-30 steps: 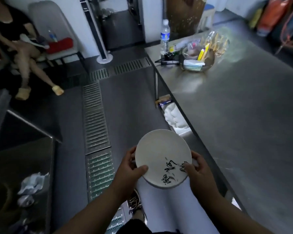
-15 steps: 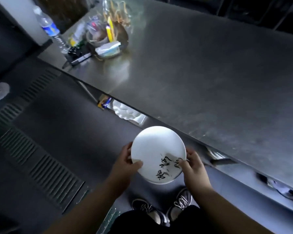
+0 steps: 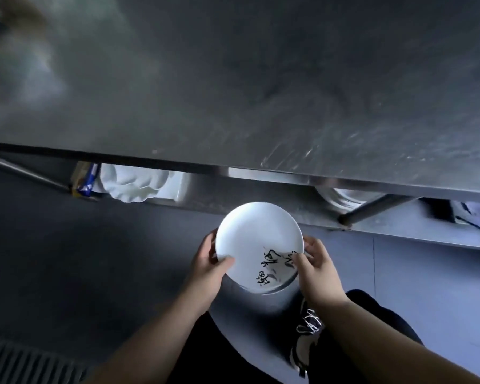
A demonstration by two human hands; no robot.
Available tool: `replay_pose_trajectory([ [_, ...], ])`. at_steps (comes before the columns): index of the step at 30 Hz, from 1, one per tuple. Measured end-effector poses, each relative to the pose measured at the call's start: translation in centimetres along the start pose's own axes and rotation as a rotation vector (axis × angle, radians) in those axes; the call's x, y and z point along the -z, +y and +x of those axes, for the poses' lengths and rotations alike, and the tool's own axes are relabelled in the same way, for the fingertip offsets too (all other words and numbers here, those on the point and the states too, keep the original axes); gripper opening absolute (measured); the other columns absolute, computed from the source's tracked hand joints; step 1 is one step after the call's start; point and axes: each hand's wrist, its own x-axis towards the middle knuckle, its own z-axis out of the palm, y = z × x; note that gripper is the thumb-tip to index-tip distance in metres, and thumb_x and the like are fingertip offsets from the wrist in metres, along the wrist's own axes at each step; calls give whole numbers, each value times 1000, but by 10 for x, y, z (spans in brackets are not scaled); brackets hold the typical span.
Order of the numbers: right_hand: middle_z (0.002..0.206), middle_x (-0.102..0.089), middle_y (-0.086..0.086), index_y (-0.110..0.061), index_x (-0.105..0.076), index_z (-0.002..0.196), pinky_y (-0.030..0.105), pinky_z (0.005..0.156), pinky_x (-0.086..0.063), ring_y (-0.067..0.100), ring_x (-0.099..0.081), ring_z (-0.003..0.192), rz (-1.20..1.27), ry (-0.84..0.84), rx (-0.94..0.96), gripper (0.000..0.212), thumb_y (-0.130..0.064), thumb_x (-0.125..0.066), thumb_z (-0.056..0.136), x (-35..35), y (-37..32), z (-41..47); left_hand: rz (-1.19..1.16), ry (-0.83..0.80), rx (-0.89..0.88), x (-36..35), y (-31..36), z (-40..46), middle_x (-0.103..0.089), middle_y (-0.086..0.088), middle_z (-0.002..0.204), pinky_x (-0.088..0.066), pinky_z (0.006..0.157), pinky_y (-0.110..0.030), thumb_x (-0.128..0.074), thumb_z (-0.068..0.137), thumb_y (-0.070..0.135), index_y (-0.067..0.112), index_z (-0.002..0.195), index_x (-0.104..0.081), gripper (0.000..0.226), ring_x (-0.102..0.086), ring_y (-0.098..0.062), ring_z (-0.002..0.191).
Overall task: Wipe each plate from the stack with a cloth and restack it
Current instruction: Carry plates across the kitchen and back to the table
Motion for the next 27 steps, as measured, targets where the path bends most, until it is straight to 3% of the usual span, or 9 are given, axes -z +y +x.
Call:
replay_pose_trajectory([
  [3, 110, -73, -12, -29, -62, 117, 22, 76, -50, -6, -69, 89, 12, 57, 8, 26, -13, -58, 97, -21, 35, 52, 19, -16, -17, -6, -42, 59, -73, 8, 125, -53, 105, -52, -65, 76, 17, 46, 130, -61, 62, -67, -17, 119],
  [6, 109, -71, -10, -28, -61, 118, 31, 77, -53, 7, -70, 95, -15, 130, -8, 22, -23, -56, 96, -45, 69, 106, 21, -16, -12, -14, -77, 116, -75, 12, 117, -54, 103, -49, -64, 76, 19, 51, 121, -64, 55, -68, -15, 114],
  [9, 109, -70, -1, -27, -58, 114, 43, 90, -57, 22, -68, 102, -56, 170, -23, 20, -30, -53, 94, -64, 99, 156, 23, -32, -30, -22, -108, 169, -76, 11, 111, -53, 95, -42, -63, 87, 8, 42, 119, -65, 47, -68, -16, 108],
  [14, 116, -68, 2, -23, -54, 125, 42, 94, -54, 26, -65, 107, -113, 200, -9, 28, -28, -51, 98, -83, 125, 223, 39, -40, -42, -34, -143, 247, -75, 10, 102, -51, 86, -39, -59, 92, 1, 43, 106, -67, 45, -64, -19, 100],
  [17, 119, -69, 5, -17, -58, 129, 43, 97, -53, 28, -65, 110, -139, 205, 16, 34, -27, -51, 98, -88, 132, 260, 49, -41, -58, -41, -153, 282, -74, 8, 101, -48, 81, -38, -60, 80, 15, 42, 106, -66, 38, -64, -20, 96],
  [21, 122, -69, 5, -19, -60, 131, 44, 101, -52, 27, -65, 112, -147, 195, 31, 35, -30, -51, 98, -92, 130, 291, 94, -17, -60, -45, -160, 322, -73, 7, 103, -49, 78, -39, -57, 72, 26, 41, 113, -62, 44, -63, -24, 95],
  [24, 124, -69, 3, -19, -60, 135, 42, 101, -52, 27, -64, 114, -147, 191, 66, 39, -29, -50, 98, -95, 121, 308, 128, 9, -84, -50, -160, 344, -72, 5, 107, -57, 91, -50, -55, 74, 30, 41, 114, -59, 42, -66, -32, 107],
  [27, 121, -70, 4, -19, -61, 136, 40, 99, -53, 27, -65, 113, -139, 181, 96, 41, -24, -50, 97, -96, 113, 329, 154, 16, -99, -55, -148, 362, -68, 5, 118, -57, 94, -45, -57, 82, 30, 41, 130, -53, 50, -63, -28, 110],
])
